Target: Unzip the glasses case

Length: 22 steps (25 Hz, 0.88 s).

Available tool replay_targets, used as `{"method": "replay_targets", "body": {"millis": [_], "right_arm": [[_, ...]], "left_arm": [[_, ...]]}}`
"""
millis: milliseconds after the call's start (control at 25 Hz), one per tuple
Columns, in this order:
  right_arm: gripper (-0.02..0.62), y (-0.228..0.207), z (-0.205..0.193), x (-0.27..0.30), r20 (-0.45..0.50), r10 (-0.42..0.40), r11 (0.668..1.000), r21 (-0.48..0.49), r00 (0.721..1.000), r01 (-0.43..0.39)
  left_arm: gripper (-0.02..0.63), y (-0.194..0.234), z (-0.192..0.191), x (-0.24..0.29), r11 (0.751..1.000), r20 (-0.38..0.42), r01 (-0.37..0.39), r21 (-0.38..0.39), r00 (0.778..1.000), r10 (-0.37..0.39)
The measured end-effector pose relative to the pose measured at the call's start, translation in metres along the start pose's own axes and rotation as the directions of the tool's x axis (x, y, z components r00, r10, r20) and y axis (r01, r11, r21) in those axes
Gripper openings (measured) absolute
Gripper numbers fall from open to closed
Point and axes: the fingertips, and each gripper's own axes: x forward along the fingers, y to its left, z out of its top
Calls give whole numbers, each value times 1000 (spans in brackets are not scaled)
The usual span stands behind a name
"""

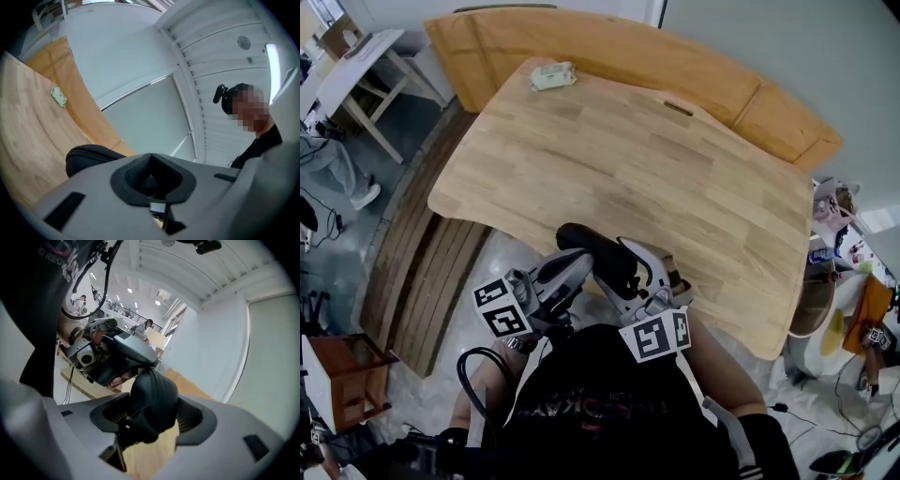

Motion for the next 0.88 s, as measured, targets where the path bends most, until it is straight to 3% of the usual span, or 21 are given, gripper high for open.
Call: {"method": "replay_targets", "body": {"millis": [320, 480, 600, 760, 880], "right_arm": [[342, -1, 11, -15, 129, 13, 999, 41, 992, -19], [351, -3, 7, -21, 162, 19, 995, 94, 987, -35], [353, 0, 3, -26, 132, 51, 991, 119, 990, -67], [359, 6, 11, -27, 146, 68, 990, 109, 987, -84], [359, 6, 26, -25, 205, 29, 996, 80, 978, -46]], "left_arm": [[12, -5, 14, -7, 998, 46, 48, -34, 998, -46], [12, -17, 19, -7, 989, 69, 128, -75, 990, -123], [12, -27, 23, -8, 976, 88, 189, -111, 980, -180], [12, -29, 27, -10, 960, 138, 228, -163, 969, -207], [12, -27, 30, -13, 956, 170, 231, -183, 965, -201]]}}
